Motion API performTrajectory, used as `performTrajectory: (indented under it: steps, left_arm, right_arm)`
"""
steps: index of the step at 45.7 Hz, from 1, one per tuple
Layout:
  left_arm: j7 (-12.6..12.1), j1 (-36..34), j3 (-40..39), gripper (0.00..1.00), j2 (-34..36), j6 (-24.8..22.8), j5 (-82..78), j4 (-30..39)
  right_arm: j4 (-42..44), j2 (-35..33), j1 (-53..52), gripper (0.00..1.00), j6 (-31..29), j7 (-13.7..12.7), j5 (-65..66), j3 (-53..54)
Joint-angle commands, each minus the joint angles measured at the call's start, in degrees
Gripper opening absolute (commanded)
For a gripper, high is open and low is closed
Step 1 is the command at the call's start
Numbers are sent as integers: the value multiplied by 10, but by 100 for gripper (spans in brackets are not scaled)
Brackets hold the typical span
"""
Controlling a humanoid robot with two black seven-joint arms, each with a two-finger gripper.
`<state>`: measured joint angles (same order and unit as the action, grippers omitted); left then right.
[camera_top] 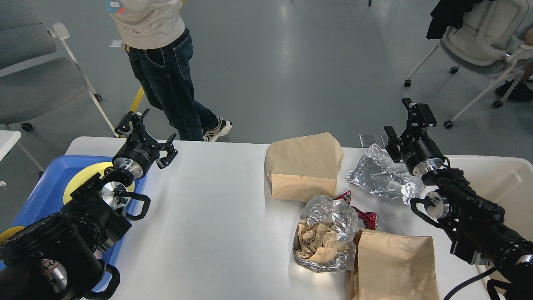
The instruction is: Tidy desktop
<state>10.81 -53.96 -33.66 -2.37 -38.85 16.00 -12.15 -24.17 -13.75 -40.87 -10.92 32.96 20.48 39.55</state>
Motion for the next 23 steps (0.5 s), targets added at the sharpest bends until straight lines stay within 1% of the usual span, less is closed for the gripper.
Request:
performTrajectory:
  steps: [1, 9, 23]
  left_arm:
    - [-1, 0, 0, 96, 0, 0, 0, -1]
    - [0, 0, 0, 96, 0, 0, 0, 0]
    - [-1, 0, 0, 96, 0, 0, 0, 0]
  right_arm:
    - [0, 0, 3, 100, -1, 0, -1, 0]
    - [0, -4, 0, 100, 1, 4, -1, 0]
    - [11, -22, 0, 100, 6, 4, -1, 4]
